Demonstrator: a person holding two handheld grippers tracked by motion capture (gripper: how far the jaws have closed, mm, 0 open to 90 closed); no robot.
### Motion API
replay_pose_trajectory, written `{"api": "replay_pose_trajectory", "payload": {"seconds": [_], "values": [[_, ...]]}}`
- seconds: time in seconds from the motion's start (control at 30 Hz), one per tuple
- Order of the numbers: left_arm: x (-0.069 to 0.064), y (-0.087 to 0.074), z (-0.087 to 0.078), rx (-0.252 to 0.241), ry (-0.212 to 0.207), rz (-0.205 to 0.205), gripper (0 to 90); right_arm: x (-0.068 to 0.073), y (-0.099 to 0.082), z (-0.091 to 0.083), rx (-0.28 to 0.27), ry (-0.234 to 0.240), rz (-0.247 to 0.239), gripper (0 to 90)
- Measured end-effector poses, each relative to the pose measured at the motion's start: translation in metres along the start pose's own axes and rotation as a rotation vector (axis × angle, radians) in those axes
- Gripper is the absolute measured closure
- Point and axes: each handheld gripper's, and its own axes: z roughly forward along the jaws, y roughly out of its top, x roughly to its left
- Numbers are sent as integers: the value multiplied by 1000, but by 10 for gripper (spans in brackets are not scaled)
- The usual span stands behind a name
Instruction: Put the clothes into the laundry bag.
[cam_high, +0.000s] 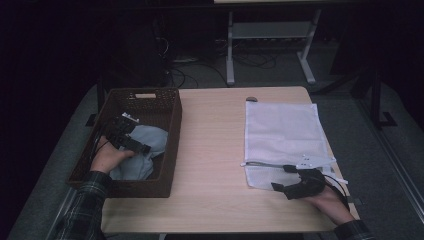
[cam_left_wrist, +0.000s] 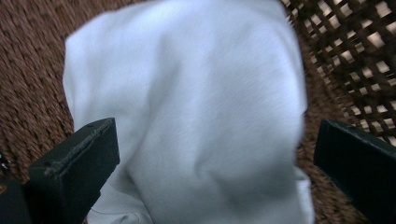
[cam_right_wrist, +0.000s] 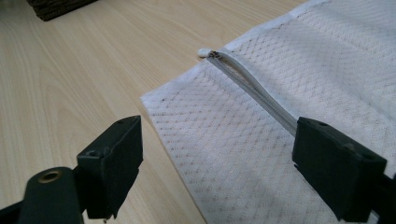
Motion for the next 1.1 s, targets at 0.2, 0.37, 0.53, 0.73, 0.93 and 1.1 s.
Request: {"api": "replay_pose_trajectory", "payload": {"seconds": [0.2,0.37,0.53,0.73,0.93,1.1], "values": [[3,-10,17,37,2,-12,0,0,0,0,-1,0,-1,158],[4,-13,21,55,4,-18,0,0,0,1,2,-1,-2,158],[3,-16,27,91,-2,-9,0,0,0,1,3,-1,-6,159],[5,-18,31,110,-5,-28,0,1,0,2,8,3,-13,161],[5,-20,30,109,0,-45,116,1,0,4,17,7,-13,162],[4,-20,27,123,-6,-50,273,2,0,4,19,9,-18,163]]}}
